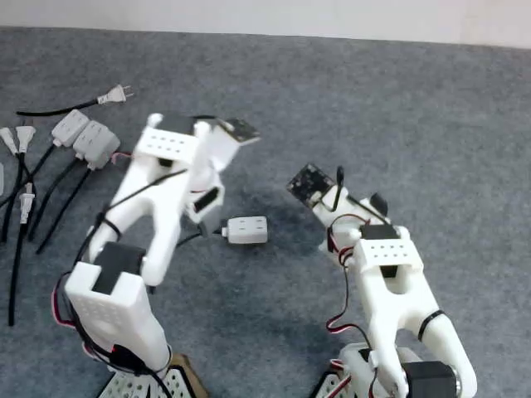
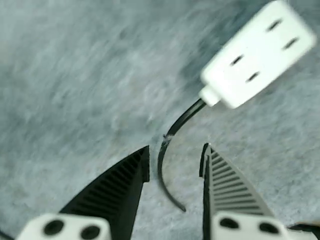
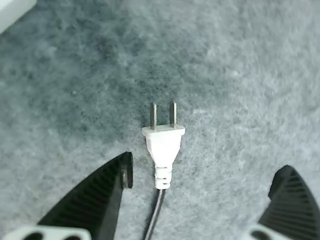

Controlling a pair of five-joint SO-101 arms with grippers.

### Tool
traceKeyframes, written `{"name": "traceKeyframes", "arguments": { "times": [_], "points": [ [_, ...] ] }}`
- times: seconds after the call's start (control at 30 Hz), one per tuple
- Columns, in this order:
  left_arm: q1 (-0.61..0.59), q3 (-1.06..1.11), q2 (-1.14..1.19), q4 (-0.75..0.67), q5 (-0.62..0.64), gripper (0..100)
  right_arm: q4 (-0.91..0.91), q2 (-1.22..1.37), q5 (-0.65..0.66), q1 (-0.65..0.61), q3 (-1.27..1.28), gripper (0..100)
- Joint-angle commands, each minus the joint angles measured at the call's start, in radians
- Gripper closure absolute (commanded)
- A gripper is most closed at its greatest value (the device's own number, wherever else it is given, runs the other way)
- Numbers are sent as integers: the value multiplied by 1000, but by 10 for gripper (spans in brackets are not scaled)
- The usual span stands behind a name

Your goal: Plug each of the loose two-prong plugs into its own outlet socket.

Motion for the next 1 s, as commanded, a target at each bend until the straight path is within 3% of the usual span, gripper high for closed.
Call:
{"name": "traceKeyframes", "arguments": {
  "times": [0.0,0.23,0.4,0.8,0.97],
  "points": [
    [71,-1,-45,-26,11,815,-10,-35,-64,15,18,580],
    [84,-1,-45,-109,8,815,-10,-35,-250,16,59,580],
    [104,-30,-35,-132,6,815,-10,-36,-373,96,50,580],
    [203,-182,260,-69,63,815,39,-45,-381,153,48,580],
    [185,-228,283,-58,63,815,62,-38,-330,148,48,580]
  ]
}}
